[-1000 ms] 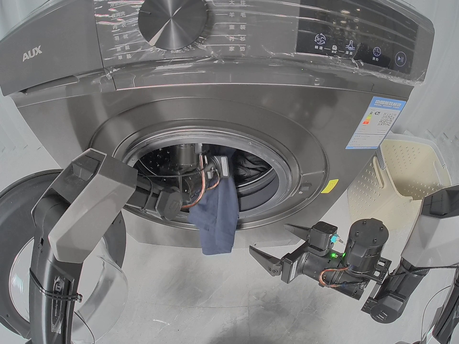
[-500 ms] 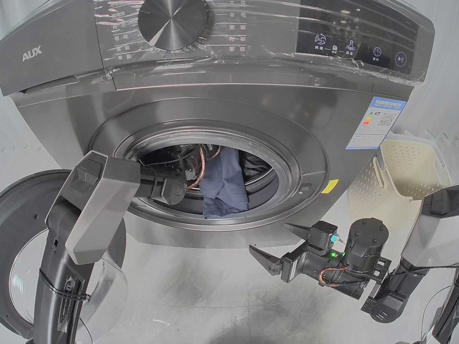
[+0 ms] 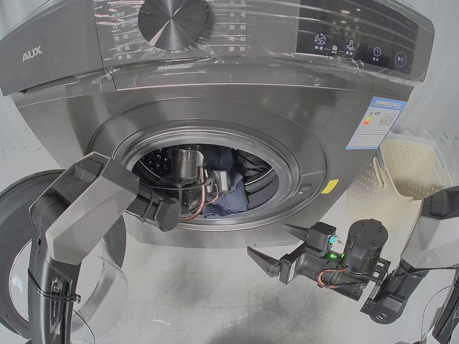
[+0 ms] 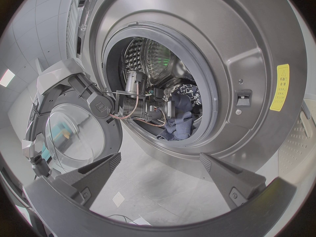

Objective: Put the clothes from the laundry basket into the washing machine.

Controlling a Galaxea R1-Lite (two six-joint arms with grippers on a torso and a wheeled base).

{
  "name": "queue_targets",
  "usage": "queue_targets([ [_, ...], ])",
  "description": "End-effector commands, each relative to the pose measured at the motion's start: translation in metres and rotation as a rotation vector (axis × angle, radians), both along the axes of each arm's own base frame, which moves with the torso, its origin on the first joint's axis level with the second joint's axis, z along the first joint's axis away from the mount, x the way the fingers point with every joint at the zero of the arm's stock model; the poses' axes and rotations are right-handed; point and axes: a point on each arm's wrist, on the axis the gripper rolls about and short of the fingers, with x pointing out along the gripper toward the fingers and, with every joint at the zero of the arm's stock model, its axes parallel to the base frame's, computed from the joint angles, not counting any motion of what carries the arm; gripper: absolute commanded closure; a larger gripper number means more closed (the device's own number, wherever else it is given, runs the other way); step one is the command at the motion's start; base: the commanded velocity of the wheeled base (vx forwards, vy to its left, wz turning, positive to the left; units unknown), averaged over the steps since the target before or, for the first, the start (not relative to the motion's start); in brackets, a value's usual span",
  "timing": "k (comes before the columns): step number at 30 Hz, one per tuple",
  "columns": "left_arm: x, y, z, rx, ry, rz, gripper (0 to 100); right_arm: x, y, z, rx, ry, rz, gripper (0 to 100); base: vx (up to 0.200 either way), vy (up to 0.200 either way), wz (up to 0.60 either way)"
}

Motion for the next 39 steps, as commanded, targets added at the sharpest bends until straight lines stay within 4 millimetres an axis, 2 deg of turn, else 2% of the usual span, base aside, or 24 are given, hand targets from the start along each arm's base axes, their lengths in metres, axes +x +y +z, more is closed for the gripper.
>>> queue_targets([
  [1, 0.005, -0.002, -0.011, 0.016, 0.007, -0.004, 100, 0.000, 0.001, 0.000, 0.001, -0.002, 0.003, 0, 0.000, 0.000, 0.00],
  [8, 0.011, -0.005, -0.012, 0.007, -0.009, -0.005, 100, 0.000, 0.001, 0.000, 0.001, -0.002, 0.003, 0, 0.000, 0.000, 0.00],
  [13, 0.024, -0.007, 0.004, -0.037, -0.082, 0.021, 100, -0.001, 0.002, 0.001, 0.002, -0.003, 0.006, 0, 0.000, 0.000, 0.00],
  [14, 0.034, -0.008, 0.020, -0.079, -0.141, 0.053, 100, -0.001, 0.002, 0.001, 0.002, -0.003, 0.006, 0, 0.000, 0.000, 0.00],
  [15, 0.035, -0.008, 0.021, -0.083, -0.146, 0.057, 100, -0.001, 0.002, 0.001, 0.002, -0.003, 0.006, 0, 0.000, 0.000, 0.00],
  [18, 0.051, -0.003, 0.045, -0.162, -0.238, 0.134, 100, -0.001, 0.002, 0.001, 0.003, -0.004, 0.006, 0, 0.000, 0.000, 0.00],
  [21, 0.057, 0.004, 0.056, -0.184, -0.281, 0.159, 100, -0.001, 0.002, 0.001, 0.003, -0.004, 0.006, 0, 0.000, 0.000, 0.00],
  [25, 0.056, 0.005, 0.055, -0.181, -0.277, 0.160, 100, -0.001, 0.002, 0.001, 0.003, -0.004, 0.006, 0, 0.000, 0.000, 0.00],
  [26, 0.056, 0.005, 0.055, -0.183, -0.277, 0.159, 0, -0.001, 0.002, 0.001, 0.003, -0.004, 0.006, 0, 0.000, 0.000, 0.00],
  [31, 0.053, 0.001, 0.056, -0.192, -0.272, 0.152, 0, -0.001, 0.002, 0.001, 0.003, -0.004, 0.006, 0, 0.000, 0.000, 0.00],
  [39, 0.021, -0.002, 0.051, -0.135, -0.170, 0.107, 0, -0.001, 0.001, 0.000, 0.001, -0.002, 0.006, 0, 0.000, 0.000, 0.00],
])
